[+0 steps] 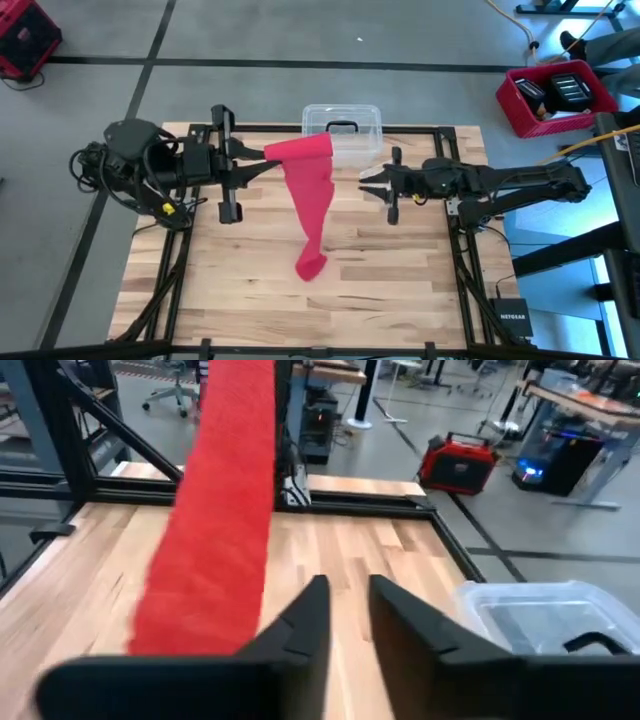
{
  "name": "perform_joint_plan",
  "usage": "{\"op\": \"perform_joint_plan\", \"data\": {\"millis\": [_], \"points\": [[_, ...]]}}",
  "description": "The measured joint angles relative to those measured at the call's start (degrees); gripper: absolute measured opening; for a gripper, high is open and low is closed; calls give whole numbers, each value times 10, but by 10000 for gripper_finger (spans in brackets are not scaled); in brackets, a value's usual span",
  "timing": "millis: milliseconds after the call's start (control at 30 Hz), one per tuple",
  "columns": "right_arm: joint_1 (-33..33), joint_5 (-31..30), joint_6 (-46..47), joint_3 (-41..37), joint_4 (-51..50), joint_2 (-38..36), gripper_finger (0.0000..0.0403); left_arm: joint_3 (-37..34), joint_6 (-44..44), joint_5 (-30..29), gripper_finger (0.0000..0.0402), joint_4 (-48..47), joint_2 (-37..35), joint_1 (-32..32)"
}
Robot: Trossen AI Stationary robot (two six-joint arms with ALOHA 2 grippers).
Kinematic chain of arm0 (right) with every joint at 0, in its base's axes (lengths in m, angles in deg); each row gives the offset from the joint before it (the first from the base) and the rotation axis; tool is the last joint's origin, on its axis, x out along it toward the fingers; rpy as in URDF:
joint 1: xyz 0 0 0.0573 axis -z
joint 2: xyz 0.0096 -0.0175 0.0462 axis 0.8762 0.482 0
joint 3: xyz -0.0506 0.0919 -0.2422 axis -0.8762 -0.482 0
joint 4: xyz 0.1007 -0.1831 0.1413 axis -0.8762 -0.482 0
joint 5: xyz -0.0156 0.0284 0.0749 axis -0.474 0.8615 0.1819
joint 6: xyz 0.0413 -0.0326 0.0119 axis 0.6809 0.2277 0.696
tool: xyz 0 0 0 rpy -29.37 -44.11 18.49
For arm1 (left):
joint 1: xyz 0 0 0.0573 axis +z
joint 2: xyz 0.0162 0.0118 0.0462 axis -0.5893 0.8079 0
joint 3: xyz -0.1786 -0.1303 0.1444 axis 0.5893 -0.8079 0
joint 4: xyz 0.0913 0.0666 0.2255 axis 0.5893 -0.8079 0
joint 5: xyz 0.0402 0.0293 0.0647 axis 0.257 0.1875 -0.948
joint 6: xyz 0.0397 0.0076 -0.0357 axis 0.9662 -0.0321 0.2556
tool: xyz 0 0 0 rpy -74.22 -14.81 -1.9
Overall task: Roll bandage
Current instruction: Roll the red bandage
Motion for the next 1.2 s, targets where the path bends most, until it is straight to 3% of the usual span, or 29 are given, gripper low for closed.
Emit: {"op": "perform_joint_plan", "data": {"millis": [233, 400, 767, 967, 1200], "points": [[0, 26, -4, 0, 13, 46, 200, 0, 2, 0, 17, 0, 0, 0], [0, 72, -38, 0, 74, 115, 244, 0, 2, 0, 17, 0, 0, 0], [34, 214, -43, 0, 283, 248, 255, 0, 2, 1, 17, -3, 1, 0], [33, 219, -39, 0, 359, 293, 255, 0, 2, 1, 17, -12, 3, 0], [34, 208, -33, 0, 378, 310, 253, -1, 2, 1, 17, -12, 4, 0]]}}
